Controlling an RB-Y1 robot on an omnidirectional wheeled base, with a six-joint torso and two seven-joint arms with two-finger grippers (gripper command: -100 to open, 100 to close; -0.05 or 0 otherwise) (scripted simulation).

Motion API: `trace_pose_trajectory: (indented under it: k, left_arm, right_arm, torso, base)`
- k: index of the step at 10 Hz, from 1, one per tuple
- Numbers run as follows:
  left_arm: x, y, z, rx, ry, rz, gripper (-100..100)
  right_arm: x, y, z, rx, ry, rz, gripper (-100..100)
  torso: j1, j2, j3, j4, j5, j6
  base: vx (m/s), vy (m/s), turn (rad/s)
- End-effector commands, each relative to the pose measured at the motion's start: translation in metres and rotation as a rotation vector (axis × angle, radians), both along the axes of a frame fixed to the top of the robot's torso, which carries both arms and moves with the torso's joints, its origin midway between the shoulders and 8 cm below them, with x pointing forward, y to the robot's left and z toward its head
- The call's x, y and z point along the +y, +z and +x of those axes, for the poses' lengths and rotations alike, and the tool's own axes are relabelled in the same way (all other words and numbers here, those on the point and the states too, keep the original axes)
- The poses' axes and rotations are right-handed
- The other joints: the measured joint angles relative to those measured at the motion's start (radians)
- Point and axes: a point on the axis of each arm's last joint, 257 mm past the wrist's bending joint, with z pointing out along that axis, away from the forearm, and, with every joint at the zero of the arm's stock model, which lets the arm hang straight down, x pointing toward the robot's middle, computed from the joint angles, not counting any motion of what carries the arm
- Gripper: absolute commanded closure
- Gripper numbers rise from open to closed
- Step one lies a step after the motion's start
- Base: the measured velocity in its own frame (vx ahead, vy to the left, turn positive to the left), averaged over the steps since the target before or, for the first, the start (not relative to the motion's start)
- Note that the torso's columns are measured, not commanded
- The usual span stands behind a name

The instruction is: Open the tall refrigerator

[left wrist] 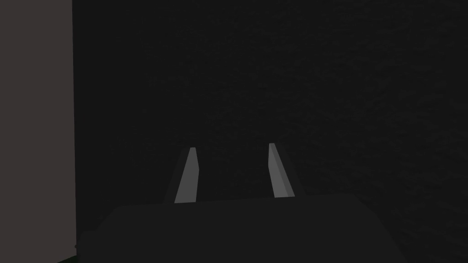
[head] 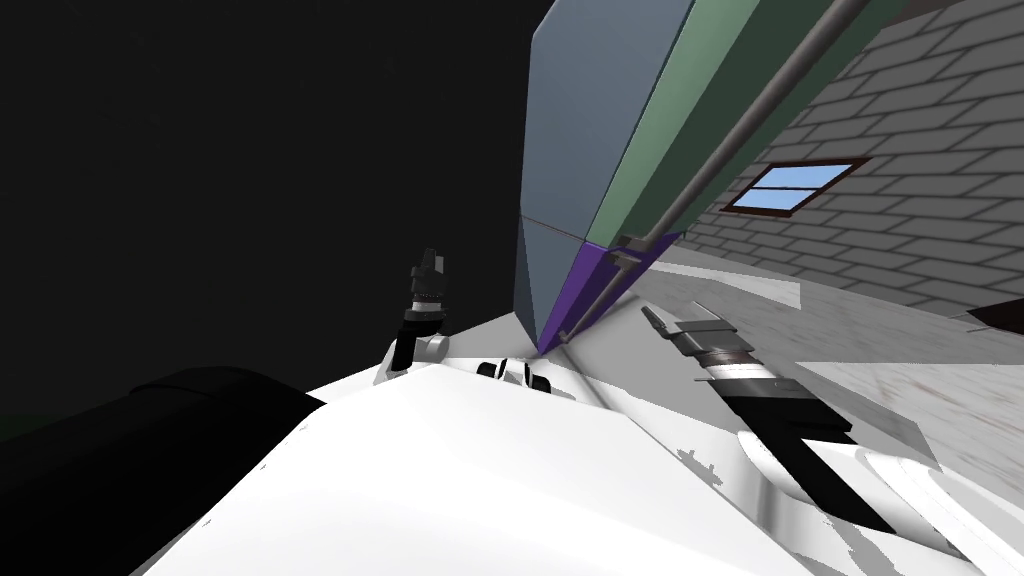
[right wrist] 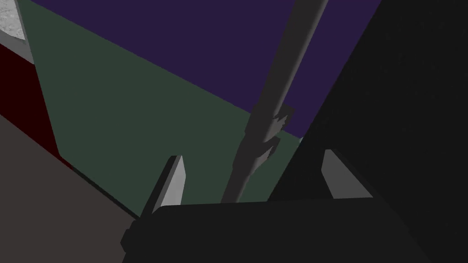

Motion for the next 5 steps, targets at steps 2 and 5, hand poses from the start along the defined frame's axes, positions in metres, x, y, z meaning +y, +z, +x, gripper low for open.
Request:
trace_pose_trajectory:
  k: [2,5]
  left_arm:
    - [0.000,0.000,0.000,0.000,0.000,0.000,0]
    - [0.000,0.000,0.000,0.000,0.000,0.000,0]
  right_arm:
    - [-0.023,0.006,0.009,0.023,-0.042,-0.153,-100]
    - [-0.039,0.013,0.015,0.034,-0.070,-0.259,-100]
  torso:
    - [-0.002,0.000,0.000,0.000,-0.001,0.000]
    - [-0.001,0.000,0.000,0.000,0.000,0.000]
  base:
    - [0.097,0.106,0.007]
    - [0.088,0.103,0.008]
